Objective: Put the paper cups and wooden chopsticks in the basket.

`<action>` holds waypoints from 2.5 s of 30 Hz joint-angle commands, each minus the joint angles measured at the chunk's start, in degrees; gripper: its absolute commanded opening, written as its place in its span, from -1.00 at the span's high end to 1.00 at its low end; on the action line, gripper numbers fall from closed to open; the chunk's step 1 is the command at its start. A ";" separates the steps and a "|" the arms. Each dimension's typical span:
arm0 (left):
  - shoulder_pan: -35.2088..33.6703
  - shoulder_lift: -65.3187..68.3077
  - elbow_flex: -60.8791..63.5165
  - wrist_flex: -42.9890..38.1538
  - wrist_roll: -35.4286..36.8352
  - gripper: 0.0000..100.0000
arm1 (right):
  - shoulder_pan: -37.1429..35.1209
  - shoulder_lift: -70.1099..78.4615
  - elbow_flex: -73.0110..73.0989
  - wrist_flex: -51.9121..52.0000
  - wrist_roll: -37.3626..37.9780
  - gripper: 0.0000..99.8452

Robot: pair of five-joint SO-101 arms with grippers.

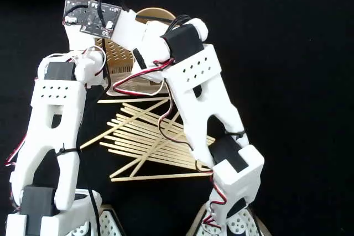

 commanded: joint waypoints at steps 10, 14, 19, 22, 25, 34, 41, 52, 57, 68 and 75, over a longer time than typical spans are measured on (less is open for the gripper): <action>1.45 0.35 2.77 0.26 -0.62 0.94 | -0.79 -5.85 -3.03 -0.09 -3.43 0.66; 1.45 0.35 2.77 0.35 -0.62 0.94 | 0.35 -9.71 -6.11 0.00 -3.52 0.72; 1.45 0.35 2.51 0.35 -0.88 0.93 | 2.37 -17.71 -11.12 -0.18 -7.91 0.72; 1.45 0.35 1.98 -0.09 -0.70 0.93 | 6.24 -20.62 -11.12 -0.18 -12.04 0.72; 1.45 0.35 0.84 0.35 -0.62 0.93 | 11.78 -20.88 -8.22 -0.18 -14.77 0.71; 0.92 0.35 -1.98 -0.18 -0.62 0.67 | 20.04 -20.97 6.11 -0.44 -16.88 0.55; 0.04 -0.26 -6.11 0.18 -0.62 0.67 | 20.22 -21.41 7.87 -0.26 -17.23 0.57; -7.96 -0.26 -13.05 0.35 -0.62 0.67 | 19.87 -20.88 13.76 -14.95 -28.22 0.95; -7.96 -0.26 -15.16 0.35 -0.62 0.67 | 20.04 -20.88 25.89 -23.74 -28.22 0.97; -8.48 -0.35 -19.91 1.23 -0.53 0.66 | 18.55 -21.14 32.75 -35.87 -28.31 0.97; -8.48 -0.35 -28.44 7.21 -0.53 0.66 | 14.24 -20.88 33.19 -41.67 -28.31 0.97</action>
